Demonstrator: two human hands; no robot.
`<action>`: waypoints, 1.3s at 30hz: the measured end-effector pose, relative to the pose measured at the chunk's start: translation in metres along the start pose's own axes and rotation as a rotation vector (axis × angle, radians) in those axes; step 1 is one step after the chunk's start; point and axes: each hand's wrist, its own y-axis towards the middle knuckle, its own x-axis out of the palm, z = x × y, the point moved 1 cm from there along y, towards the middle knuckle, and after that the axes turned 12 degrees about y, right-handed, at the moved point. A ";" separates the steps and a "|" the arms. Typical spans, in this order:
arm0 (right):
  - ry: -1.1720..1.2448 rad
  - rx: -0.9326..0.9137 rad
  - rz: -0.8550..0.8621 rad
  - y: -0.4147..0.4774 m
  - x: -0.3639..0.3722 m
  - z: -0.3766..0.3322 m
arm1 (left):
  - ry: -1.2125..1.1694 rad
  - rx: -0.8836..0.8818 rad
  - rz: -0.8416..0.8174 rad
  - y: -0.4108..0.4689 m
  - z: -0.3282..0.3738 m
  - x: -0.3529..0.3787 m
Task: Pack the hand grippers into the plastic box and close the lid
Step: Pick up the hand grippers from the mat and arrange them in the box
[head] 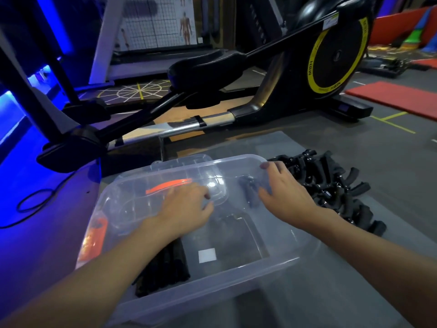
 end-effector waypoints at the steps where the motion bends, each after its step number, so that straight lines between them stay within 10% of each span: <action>1: 0.060 0.025 0.017 0.001 -0.005 0.005 | -0.037 0.051 0.030 0.006 0.023 -0.010; 6: 0.328 0.305 0.139 -0.008 -0.028 0.074 | -0.154 0.206 0.038 0.040 0.117 -0.024; 14: 0.037 0.716 0.068 -0.099 -0.044 0.236 | 0.020 0.249 -0.072 0.068 0.177 0.023; 30: 0.154 0.583 0.032 -0.102 -0.030 0.254 | 0.058 0.282 -0.091 0.066 0.172 0.017; 39: 0.358 0.470 0.312 -0.091 -0.069 0.219 | 0.013 0.238 -0.202 0.061 0.176 0.003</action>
